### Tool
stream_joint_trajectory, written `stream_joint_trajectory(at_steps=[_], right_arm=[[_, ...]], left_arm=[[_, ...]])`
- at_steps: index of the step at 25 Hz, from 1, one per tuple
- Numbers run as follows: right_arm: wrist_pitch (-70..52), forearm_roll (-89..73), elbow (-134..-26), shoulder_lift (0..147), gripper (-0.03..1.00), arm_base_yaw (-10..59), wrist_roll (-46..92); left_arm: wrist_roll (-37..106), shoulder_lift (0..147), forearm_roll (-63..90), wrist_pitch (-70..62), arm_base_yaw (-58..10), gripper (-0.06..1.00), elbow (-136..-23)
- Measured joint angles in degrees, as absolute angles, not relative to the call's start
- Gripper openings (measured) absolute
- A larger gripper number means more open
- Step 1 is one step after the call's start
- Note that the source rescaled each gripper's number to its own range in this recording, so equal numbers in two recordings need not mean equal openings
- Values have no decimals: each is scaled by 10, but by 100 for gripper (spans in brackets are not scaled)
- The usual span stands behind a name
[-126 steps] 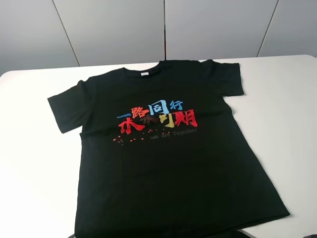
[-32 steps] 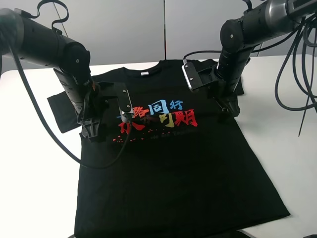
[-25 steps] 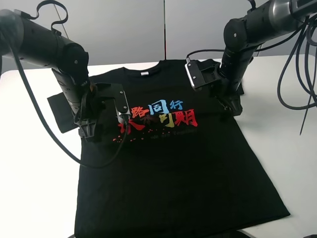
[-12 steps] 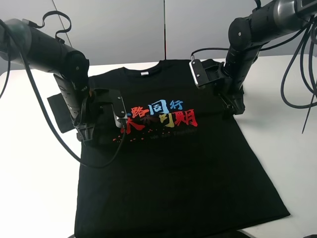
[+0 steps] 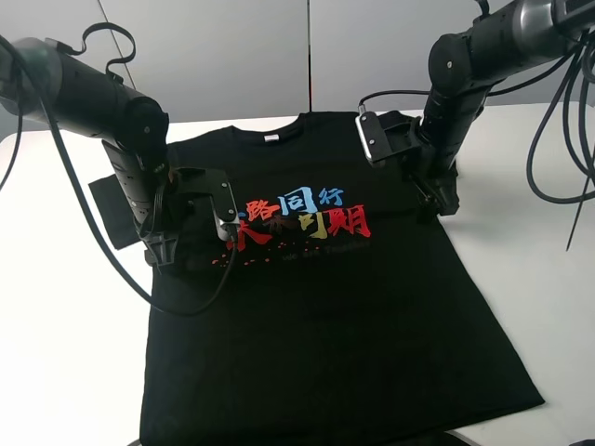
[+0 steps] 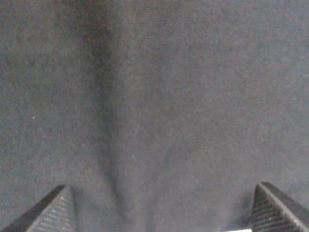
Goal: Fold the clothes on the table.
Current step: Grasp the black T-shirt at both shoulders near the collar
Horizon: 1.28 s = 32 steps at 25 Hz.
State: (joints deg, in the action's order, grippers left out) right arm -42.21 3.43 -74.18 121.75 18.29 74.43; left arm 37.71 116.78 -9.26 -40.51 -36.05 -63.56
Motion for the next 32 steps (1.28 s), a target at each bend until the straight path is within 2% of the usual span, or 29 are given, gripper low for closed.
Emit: stream_joint_trajectory(at_steps=[6,23,25,26,28,30,31,32], right_arm=[[-442,34,-746,1232,70,183,743],[-449,34,-751,1236,67,183,742],[-454,33,-751,1236,61,183,742],[-461,32,-751,1236,55,183,742],[-466,29,-751,1237,39,183,741],[-466,26,-751,1237,15,183,733],[-466,25,-751,1237,7,183,730],[-465,25,-751,1237,3,183,728]], left_arm=[[377,1170,-94,-405,-360,95,-637],[377,1170,-103,-405,-360,94,-637],[377,1170,-114,-406,-360,85,-637],[377,1170,-121,-406,-360,77,-637],[377,1171,-130,-404,-360,54,-637],[377,1172,-137,-393,-360,27,-637],[377,1172,-138,-391,-360,12,-637],[377,1172,-140,-388,-360,6,-637]])
